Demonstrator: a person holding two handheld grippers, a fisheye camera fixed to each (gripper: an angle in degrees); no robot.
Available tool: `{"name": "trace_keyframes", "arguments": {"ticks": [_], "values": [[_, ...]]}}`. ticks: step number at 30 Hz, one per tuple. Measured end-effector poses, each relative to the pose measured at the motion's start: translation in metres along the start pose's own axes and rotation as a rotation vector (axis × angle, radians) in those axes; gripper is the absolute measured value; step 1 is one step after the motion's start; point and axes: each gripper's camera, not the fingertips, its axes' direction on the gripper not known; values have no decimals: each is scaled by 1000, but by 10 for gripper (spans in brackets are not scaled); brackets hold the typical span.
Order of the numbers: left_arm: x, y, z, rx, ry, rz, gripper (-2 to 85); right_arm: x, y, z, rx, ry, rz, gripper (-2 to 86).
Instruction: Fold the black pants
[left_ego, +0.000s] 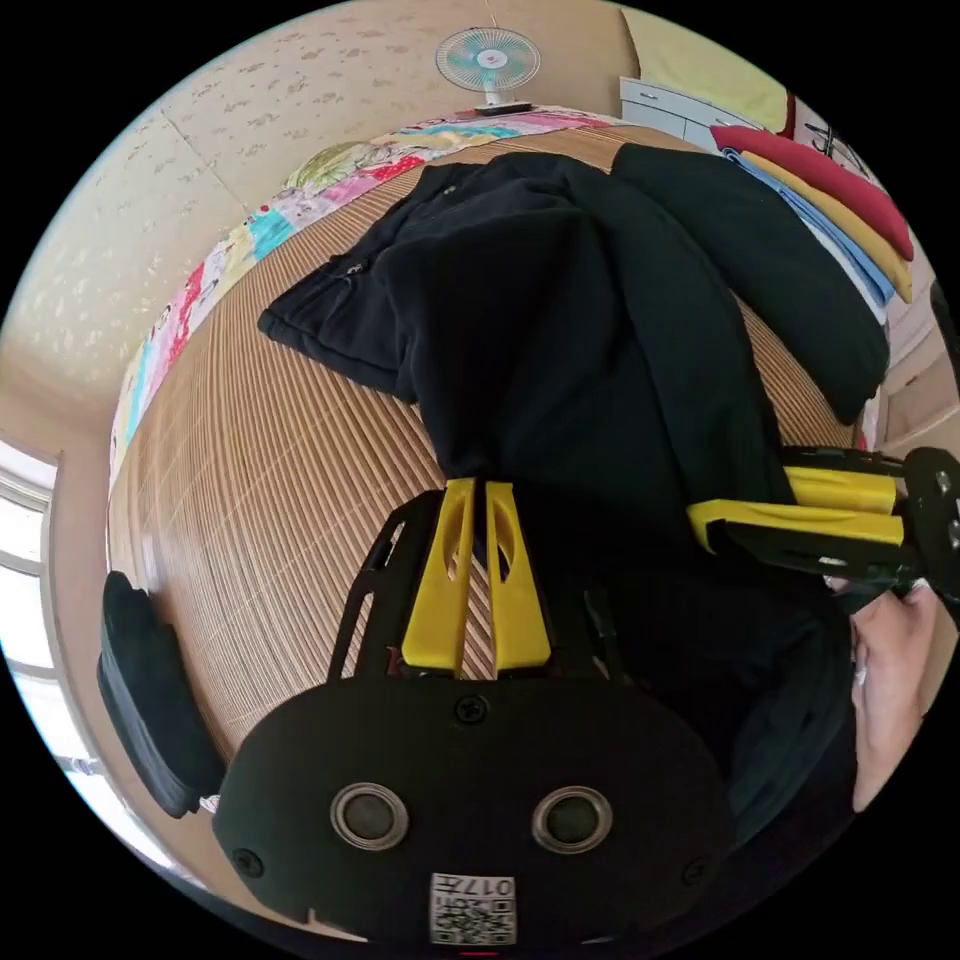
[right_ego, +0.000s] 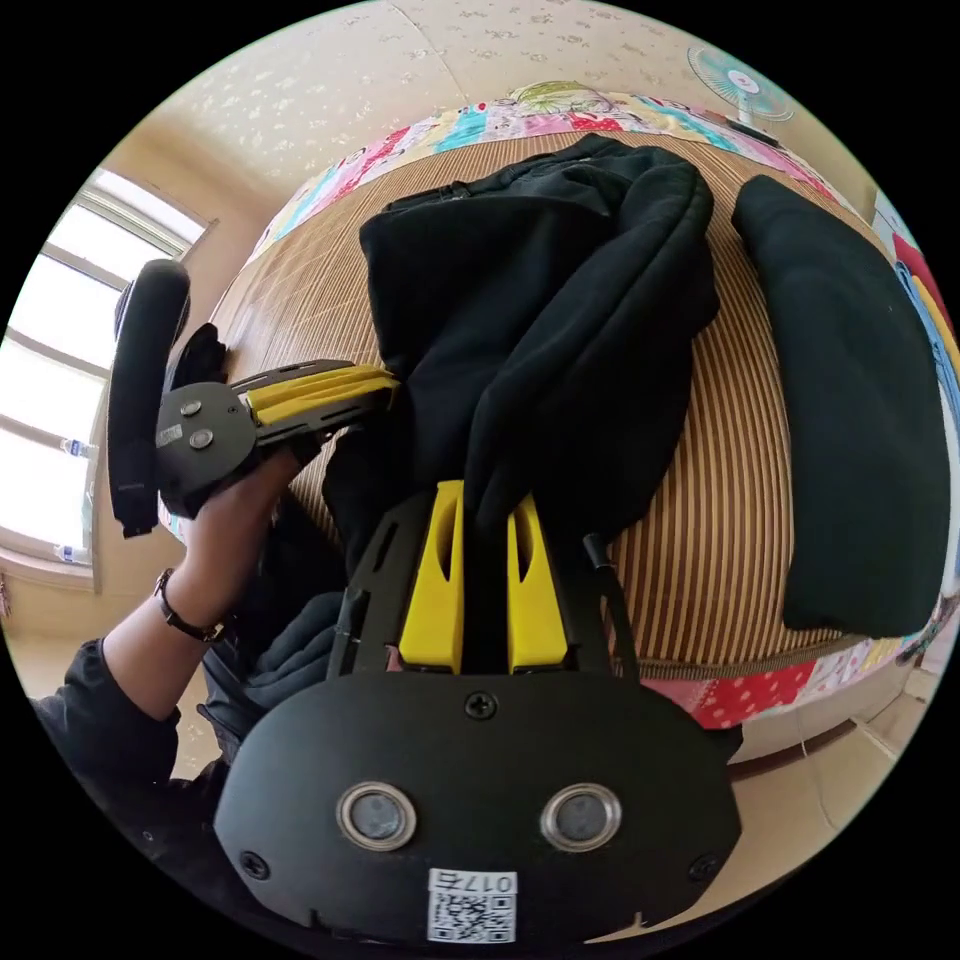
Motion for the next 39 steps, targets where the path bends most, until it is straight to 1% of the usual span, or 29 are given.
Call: {"name": "trace_keyframes", "arguments": {"ticks": [3,6,8,12,16,19,22,25,27,28,29,30,32,33,35,37,39], "values": [[-45,0,7,-6,36,-94,-2,-23,-24,16,28,13,-57,52],[-79,4,14,5,-17,-132,0,-40,-36,27,111,-6,-71,52],[-100,8,17,15,-15,-173,0,-46,-41,31,149,-6,-58,50],[-133,26,17,74,40,-292,4,-76,-49,34,171,114,-93,44],[-128,31,9,94,-33,-274,7,-103,-32,33,208,253,-149,36],[-142,37,-1,97,9,-286,12,-110,-22,28,223,284,-158,32],[-163,60,-16,100,104,-318,20,-107,-14,21,232,262,-157,32],[-182,107,-41,106,229,-396,21,-100,-8,12,236,220,-162,35],[-200,162,-60,81,380,-516,6,-95,-5,7,237,202,-160,37],[-202,177,-62,67,427,-535,0,-92,-3,3,236,192,-157,37],[-202,209,-64,64,534,-557,-3,-91,-2,2,236,189,-156,37],[-199,242,-67,92,644,-557,-6,-88,0,-2,237,182,-155,38],[-195,289,-79,196,750,-565,-6,-84,3,-7,238,172,-155,40],[-193,313,-83,208,785,-583,-4,-81,5,-12,240,158,-159,41],[-190,336,-84,191,822,-585,3,-74,9,-20,249,121,-169,45],[-189,345,-85,163,856,-577,17,-59,15,-32,258,48,-165,51],[-194,344,-95,137,842,-560,35,-46,16,-42,226,-16,-146,58]]}}
